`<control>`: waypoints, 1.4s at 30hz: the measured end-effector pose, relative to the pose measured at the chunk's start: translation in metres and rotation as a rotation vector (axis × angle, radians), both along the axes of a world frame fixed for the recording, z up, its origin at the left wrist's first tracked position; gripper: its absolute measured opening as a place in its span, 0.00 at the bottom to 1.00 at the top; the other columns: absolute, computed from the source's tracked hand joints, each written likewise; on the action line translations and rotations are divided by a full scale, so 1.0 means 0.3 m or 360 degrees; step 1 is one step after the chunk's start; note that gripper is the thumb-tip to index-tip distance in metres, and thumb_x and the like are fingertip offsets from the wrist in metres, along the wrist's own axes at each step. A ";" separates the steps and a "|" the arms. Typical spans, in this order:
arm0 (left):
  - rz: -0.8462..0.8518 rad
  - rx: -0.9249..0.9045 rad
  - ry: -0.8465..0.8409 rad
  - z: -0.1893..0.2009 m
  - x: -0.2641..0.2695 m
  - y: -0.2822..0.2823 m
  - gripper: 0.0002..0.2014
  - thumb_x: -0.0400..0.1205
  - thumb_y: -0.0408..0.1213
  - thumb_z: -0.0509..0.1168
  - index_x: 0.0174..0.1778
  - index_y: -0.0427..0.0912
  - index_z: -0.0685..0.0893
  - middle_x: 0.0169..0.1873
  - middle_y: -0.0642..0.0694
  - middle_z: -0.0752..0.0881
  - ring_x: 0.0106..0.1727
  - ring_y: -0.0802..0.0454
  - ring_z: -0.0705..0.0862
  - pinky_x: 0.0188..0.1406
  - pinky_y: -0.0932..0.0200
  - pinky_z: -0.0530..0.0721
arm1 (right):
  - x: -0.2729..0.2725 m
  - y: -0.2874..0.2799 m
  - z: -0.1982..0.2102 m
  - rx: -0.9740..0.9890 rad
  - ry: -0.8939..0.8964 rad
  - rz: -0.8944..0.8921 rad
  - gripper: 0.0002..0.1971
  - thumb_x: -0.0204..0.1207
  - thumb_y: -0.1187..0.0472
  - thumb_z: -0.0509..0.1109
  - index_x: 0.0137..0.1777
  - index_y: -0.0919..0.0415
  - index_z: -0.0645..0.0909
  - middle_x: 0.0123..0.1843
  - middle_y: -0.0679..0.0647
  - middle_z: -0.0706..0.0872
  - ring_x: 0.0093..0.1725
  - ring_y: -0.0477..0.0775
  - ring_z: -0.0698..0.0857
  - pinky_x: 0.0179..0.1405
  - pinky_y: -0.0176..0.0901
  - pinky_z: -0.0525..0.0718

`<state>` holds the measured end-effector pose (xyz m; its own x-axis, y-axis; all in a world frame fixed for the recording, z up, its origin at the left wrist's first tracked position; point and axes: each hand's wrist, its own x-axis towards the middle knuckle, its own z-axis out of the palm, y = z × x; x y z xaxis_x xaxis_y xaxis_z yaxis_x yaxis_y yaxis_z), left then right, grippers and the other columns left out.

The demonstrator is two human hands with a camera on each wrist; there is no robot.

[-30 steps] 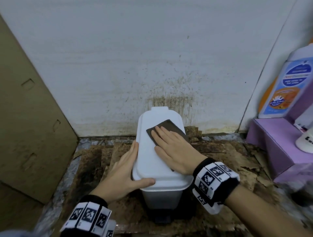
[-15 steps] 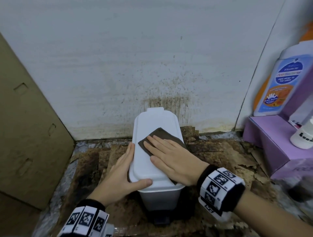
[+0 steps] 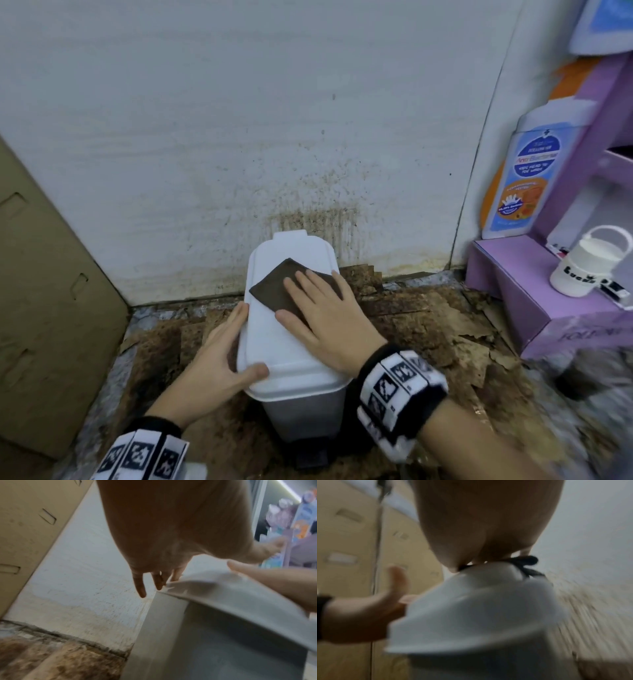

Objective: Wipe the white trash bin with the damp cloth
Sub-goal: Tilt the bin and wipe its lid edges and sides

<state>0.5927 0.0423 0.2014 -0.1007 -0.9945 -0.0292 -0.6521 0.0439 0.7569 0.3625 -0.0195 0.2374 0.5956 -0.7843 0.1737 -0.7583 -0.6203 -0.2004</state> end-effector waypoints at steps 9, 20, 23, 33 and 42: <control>0.0462 -0.0266 -0.0417 0.112 -0.146 -0.135 0.29 0.86 0.61 0.56 0.80 0.51 0.74 0.69 0.47 0.75 0.75 0.45 0.70 0.76 0.42 0.72 | -0.044 0.171 -0.038 0.0489 -0.0735 -0.1150 0.41 0.77 0.27 0.59 0.83 0.54 0.63 0.71 0.52 0.72 0.73 0.56 0.70 0.71 0.51 0.69; 0.0623 -0.0270 -0.0500 0.154 -0.159 -0.164 0.12 0.81 0.52 0.71 0.50 0.48 0.81 0.46 0.49 0.82 0.54 0.45 0.81 0.58 0.42 0.81 | -0.091 0.120 -0.016 0.0693 -0.1110 -0.1025 0.28 0.71 0.33 0.72 0.66 0.46 0.76 0.60 0.41 0.83 0.65 0.50 0.81 0.69 0.54 0.78; 0.0695 -0.0143 -0.0419 0.172 -0.154 -0.131 0.14 0.78 0.54 0.74 0.45 0.50 0.80 0.40 0.50 0.86 0.43 0.51 0.84 0.50 0.44 0.84 | -0.114 0.084 -0.015 0.0766 -0.1233 -0.1010 0.23 0.69 0.36 0.75 0.60 0.44 0.80 0.52 0.40 0.88 0.57 0.48 0.87 0.61 0.57 0.85; 0.0880 -0.0010 -0.0192 0.156 -0.172 -0.045 0.16 0.80 0.53 0.73 0.37 0.43 0.87 0.33 0.49 0.89 0.41 0.50 0.86 0.40 0.51 0.82 | -0.127 0.033 -0.012 0.0854 -0.1308 -0.0917 0.17 0.74 0.39 0.75 0.50 0.52 0.84 0.44 0.48 0.91 0.47 0.48 0.89 0.51 0.53 0.90; 0.0789 -0.0107 -0.0235 0.160 -0.205 -0.056 0.17 0.86 0.45 0.66 0.34 0.41 0.78 0.26 0.48 0.81 0.34 0.48 0.81 0.30 0.52 0.71 | -0.148 0.034 -0.002 0.0864 -0.1285 -0.0783 0.17 0.80 0.49 0.70 0.51 0.65 0.87 0.46 0.57 0.93 0.47 0.54 0.91 0.52 0.59 0.90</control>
